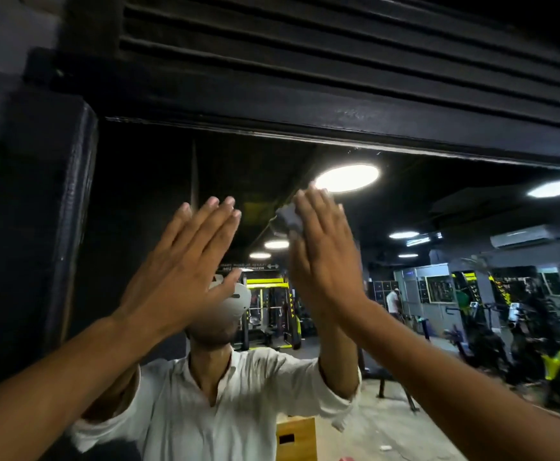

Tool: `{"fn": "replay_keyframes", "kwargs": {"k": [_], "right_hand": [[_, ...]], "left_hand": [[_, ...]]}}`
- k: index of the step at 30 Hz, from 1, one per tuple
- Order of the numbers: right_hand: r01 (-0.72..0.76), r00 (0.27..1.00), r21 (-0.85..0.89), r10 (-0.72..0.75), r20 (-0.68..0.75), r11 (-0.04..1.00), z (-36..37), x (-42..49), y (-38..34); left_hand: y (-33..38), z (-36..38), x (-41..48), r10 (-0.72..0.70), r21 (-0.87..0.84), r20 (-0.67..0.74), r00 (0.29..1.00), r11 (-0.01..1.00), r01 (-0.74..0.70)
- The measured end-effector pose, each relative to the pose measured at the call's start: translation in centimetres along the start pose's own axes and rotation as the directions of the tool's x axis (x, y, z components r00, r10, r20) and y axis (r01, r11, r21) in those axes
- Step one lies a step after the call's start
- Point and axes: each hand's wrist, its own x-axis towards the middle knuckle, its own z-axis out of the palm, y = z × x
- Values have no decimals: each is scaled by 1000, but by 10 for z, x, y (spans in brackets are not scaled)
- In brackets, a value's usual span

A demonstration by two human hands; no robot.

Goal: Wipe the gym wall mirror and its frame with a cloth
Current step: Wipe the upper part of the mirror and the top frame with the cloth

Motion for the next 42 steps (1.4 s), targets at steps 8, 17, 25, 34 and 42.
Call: {"fn": "replay_keyframes", "kwargs": {"k": [8, 17, 25, 34, 42], "right_hand": [[124, 992, -142, -117, 56, 982, -24, 13, 53], [58, 998, -77, -55, 43, 995, 0, 27, -6], [-194, 976, -20, 191, -106, 981, -14, 29, 29], [402, 891, -102, -363, 273, 910, -25, -94, 47], [-14, 997, -28, 16, 78, 1000, 6, -98, -31]], "left_hand": [[15, -3, -9, 56, 10, 18, 998, 998, -56], [20, -5, -10, 42, 58, 43, 998, 997, -45], [24, -8, -11, 25, 81, 6, 1000, 996, -25], [23, -10, -11, 14, 68, 33, 999, 998, -16], [19, -8, -10, 47, -3, 20, 999, 999, -47]]}}
